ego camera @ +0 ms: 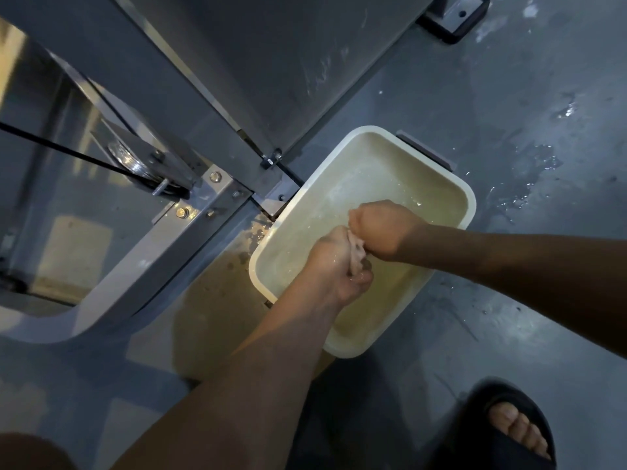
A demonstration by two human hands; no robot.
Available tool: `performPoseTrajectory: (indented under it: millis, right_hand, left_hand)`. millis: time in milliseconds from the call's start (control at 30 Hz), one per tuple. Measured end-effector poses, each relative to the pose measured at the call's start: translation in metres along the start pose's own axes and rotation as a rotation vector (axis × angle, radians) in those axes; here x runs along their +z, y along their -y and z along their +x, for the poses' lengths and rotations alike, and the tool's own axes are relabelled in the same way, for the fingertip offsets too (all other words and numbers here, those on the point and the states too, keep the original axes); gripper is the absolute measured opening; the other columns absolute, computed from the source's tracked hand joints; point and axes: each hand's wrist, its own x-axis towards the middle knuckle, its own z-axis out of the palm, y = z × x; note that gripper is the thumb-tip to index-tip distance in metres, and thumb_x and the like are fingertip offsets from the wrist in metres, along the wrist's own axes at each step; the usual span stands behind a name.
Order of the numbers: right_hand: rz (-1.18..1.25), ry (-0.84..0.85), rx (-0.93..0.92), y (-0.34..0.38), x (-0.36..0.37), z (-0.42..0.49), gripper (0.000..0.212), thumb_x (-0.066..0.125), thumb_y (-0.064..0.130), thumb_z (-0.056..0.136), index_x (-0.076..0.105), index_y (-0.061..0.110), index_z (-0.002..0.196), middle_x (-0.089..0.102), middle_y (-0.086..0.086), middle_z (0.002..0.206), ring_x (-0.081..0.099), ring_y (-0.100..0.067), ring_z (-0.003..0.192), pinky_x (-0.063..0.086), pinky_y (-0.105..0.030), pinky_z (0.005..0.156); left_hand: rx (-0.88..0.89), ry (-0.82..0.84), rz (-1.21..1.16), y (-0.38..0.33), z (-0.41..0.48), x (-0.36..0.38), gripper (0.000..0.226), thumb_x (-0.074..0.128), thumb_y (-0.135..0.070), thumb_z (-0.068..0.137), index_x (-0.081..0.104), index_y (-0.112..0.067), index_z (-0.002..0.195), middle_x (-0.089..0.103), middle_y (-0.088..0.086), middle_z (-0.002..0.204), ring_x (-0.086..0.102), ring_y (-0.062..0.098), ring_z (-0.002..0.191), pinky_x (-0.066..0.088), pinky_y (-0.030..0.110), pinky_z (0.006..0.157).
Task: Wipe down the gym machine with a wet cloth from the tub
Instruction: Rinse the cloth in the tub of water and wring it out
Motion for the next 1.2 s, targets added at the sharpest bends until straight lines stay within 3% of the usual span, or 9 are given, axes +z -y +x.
performPoseTrajectory:
  millis: [100, 200, 333, 433, 567, 667, 833, 1000, 1200]
  right_hand:
    - [-0.049, 0.007, 0.089, -0.011, -0.006, -0.002, 0.02, 0.047, 0.018, 0.103, 0.06, 0.014, 0.117, 0.054, -0.007, 0.106, 0.057, -0.031, 0.095, 0.043, -0.035, 0.073]
    - [-0.141, -0.062, 0.086, -0.023, -0.015, -0.002, 0.023, 0.036, 0.033, 0.105, 0.048, 0.019, 0.119, 0.049, -0.015, 0.121, 0.056, -0.038, 0.104, 0.044, -0.038, 0.079]
    - [-0.093, 0.164, 0.059, -0.022, -0.024, -0.011, 0.047, 0.037, 0.07, 0.093, 0.045, 0.034, 0.122, 0.05, -0.011, 0.13, 0.042, -0.039, 0.134, 0.037, -0.049, 0.108]
    - [-0.151, 0.143, 0.126, -0.015, -0.023, -0.023, 0.037, 0.047, 0.068, 0.095, 0.054, 0.036, 0.11, 0.032, -0.01, 0.14, 0.032, -0.039, 0.133, 0.035, -0.049, 0.109]
    - [-0.216, -0.001, 0.217, -0.011, -0.021, -0.017, 0.026, 0.054, 0.034, 0.099, 0.062, 0.025, 0.122, 0.04, -0.007, 0.136, 0.043, -0.032, 0.126, 0.048, -0.042, 0.092]
    - [-0.04, -0.039, 0.291, -0.013, -0.018, -0.018, 0.021, 0.055, 0.026, 0.097, 0.053, 0.019, 0.117, 0.06, -0.006, 0.118, 0.061, -0.031, 0.108, 0.048, -0.035, 0.078]
    - [0.216, 0.166, 0.16, -0.005, -0.016, -0.011, 0.017, 0.05, 0.021, 0.103, 0.054, 0.019, 0.087, 0.066, -0.007, 0.1, 0.057, -0.026, 0.083, 0.045, -0.029, 0.072]
    - [0.774, 0.116, -0.062, 0.023, -0.028, -0.041, 0.042, 0.043, 0.045, 0.095, 0.055, 0.011, 0.073, 0.057, -0.002, 0.071, 0.05, -0.014, 0.065, 0.044, -0.029, 0.069]
    - [0.632, -0.114, -0.209, 0.031, -0.034, -0.058, 0.04, 0.045, 0.032, 0.103, 0.061, 0.014, 0.071, 0.068, 0.0, 0.073, 0.063, -0.014, 0.073, 0.052, -0.036, 0.074]
  left_hand:
    - [0.092, -0.109, 0.203, -0.005, 0.007, -0.007, 0.04, 0.039, -0.022, 0.097, 0.054, -0.016, 0.061, 0.047, 0.002, 0.05, 0.036, 0.015, 0.042, 0.026, 0.018, 0.044]
    - [0.256, -0.225, 0.428, -0.009, 0.004, -0.018, 0.014, 0.049, -0.029, 0.097, 0.056, -0.017, 0.094, 0.062, 0.006, 0.077, 0.057, 0.021, 0.069, 0.041, 0.027, 0.059]
    - [0.636, -0.117, 0.965, -0.002, 0.009, -0.032, 0.025, 0.06, -0.033, 0.1, 0.048, -0.026, 0.121, 0.066, 0.004, 0.099, 0.065, 0.016, 0.079, 0.056, 0.031, 0.066]
    - [0.695, -0.329, 1.581, -0.004, 0.02, -0.044, 0.019, 0.056, -0.032, 0.098, 0.063, -0.024, 0.115, 0.053, 0.007, 0.122, 0.059, 0.025, 0.093, 0.053, 0.039, 0.087]
    - [0.571, -0.382, 1.665, -0.003, 0.017, -0.045, 0.03, 0.05, -0.039, 0.102, 0.069, -0.016, 0.107, 0.061, 0.006, 0.11, 0.062, 0.028, 0.095, 0.053, 0.042, 0.086]
    - [0.559, -0.425, 1.497, -0.009, 0.012, -0.043, 0.019, 0.058, -0.028, 0.094, 0.06, -0.012, 0.105, 0.071, 0.005, 0.079, 0.071, 0.028, 0.078, 0.06, 0.043, 0.079]
    - [0.324, -0.169, 0.545, -0.009, -0.005, -0.019, 0.018, 0.044, -0.027, 0.101, 0.056, -0.013, 0.102, 0.061, 0.011, 0.067, 0.06, 0.024, 0.054, 0.06, 0.038, 0.056]
    - [0.161, -0.092, 0.32, -0.015, -0.002, -0.021, 0.035, 0.034, -0.022, 0.097, 0.06, -0.012, 0.075, 0.046, 0.004, 0.051, 0.046, 0.015, 0.042, 0.035, 0.019, 0.042]
    - [0.068, -0.104, 0.111, -0.01, -0.01, -0.011, 0.045, 0.03, -0.007, 0.094, 0.04, -0.018, 0.051, 0.026, -0.001, 0.044, 0.022, 0.01, 0.036, 0.014, 0.016, 0.039]
